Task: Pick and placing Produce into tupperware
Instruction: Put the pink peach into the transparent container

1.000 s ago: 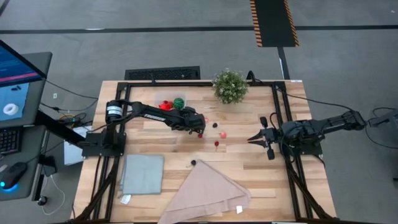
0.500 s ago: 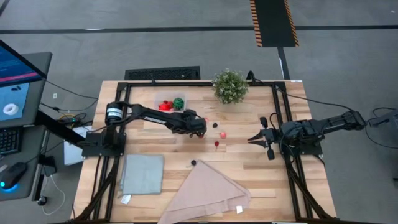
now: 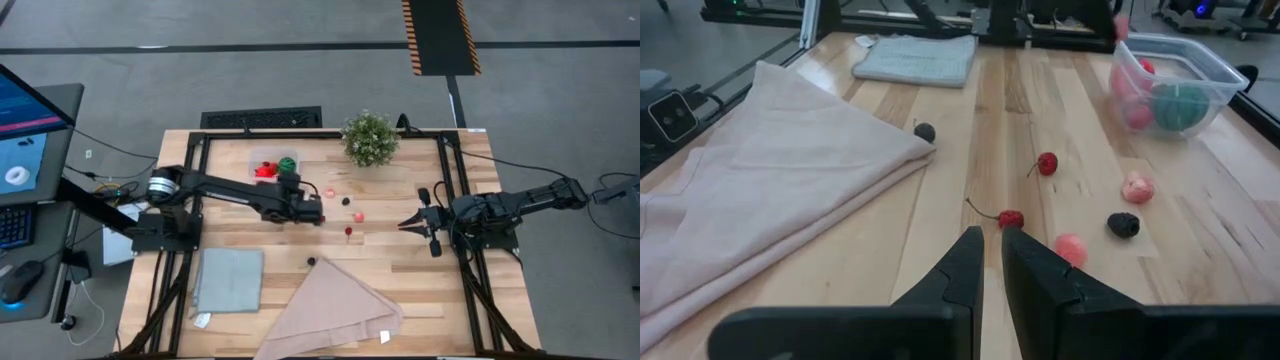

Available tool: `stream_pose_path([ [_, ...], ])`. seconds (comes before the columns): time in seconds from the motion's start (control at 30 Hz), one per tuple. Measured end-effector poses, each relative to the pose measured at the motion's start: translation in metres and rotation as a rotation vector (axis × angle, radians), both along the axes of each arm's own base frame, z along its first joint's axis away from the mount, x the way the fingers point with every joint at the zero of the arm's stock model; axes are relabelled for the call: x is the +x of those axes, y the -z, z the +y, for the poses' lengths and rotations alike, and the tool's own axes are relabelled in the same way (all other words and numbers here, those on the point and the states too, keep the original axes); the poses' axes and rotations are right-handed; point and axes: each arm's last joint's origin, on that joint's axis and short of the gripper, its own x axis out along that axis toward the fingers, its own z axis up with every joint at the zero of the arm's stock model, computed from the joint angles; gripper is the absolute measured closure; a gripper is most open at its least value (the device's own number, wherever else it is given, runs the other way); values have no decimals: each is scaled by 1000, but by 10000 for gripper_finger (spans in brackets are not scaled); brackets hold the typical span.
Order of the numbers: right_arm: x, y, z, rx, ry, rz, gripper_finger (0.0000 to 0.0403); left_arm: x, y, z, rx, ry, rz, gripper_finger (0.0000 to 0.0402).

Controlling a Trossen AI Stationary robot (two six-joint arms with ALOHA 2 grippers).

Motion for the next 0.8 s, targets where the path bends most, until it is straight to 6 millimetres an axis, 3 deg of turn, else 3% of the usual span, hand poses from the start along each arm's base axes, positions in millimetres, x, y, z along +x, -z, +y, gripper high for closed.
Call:
stream_pose_path([
  [0.23, 0, 0, 0, 0, 0, -1, 339, -32, -10, 21, 52, -79, -31, 344],
  [0.57, 0, 0, 0, 0, 0, -1, 339, -68, 15, 74, -2, -96, -165, 342],
  [0.67, 0, 0, 0, 0, 0, 0, 339, -72, 22, 80, -21, -54, -208, 316],
  [0.8, 0, 0, 0, 0, 0, -1, 339, -73, 30, 82, -36, -17, -230, 246],
])
